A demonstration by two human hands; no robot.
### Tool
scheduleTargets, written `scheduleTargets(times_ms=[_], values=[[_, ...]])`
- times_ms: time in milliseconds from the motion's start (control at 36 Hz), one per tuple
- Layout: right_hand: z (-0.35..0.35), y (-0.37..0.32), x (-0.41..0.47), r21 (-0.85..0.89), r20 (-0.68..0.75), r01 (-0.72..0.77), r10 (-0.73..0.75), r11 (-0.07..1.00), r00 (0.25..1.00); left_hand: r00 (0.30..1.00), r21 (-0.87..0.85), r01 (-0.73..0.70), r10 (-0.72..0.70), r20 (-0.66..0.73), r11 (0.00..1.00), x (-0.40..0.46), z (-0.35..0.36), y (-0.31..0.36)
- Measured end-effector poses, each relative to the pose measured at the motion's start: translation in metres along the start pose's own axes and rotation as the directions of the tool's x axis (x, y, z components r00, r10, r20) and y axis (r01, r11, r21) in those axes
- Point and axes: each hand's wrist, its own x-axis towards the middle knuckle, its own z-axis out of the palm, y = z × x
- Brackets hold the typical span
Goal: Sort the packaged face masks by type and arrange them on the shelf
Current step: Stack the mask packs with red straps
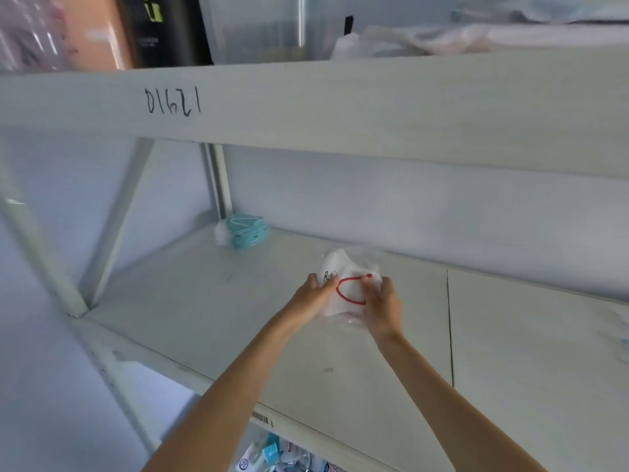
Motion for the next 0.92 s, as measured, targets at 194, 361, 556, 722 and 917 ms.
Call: scheduleTargets(times_ms=[194,361,556,722,917], values=[[0.074,-0.002,0.026,0.029,-0.009,-0.083,0.083,0.996,0.997,0.991,0.100,0.013,0.001,-0.136,0.995,0.060,-0.043,-0.025],[0.135,0.000,0.051,0.139,0.025,-0.124,0.122,0.982,0.992,0.987,0.181,0.039,-0.010,-0.160,0.983,0.121,-0.082,-0.052],[0.184,0.001,0.076,0.214,0.089,-0.163,0.147,0.963,0.985,0.994,0.326,0.009,0.028,-0.109,0.945,0.179,-0.115,-0.060],[0.211,0.009,0.098,0.151,0.059,-0.192,0.185,0.970,0.981,0.997,0.394,-0.001,0.033,-0.075,0.919,0.211,-0.129,-0.068],[0.228,0.009,0.116,-0.044,-0.054,-0.158,0.155,0.987,0.986,0.991,0.476,-0.064,0.112,-0.073,0.877,0.236,-0.129,-0.077]])
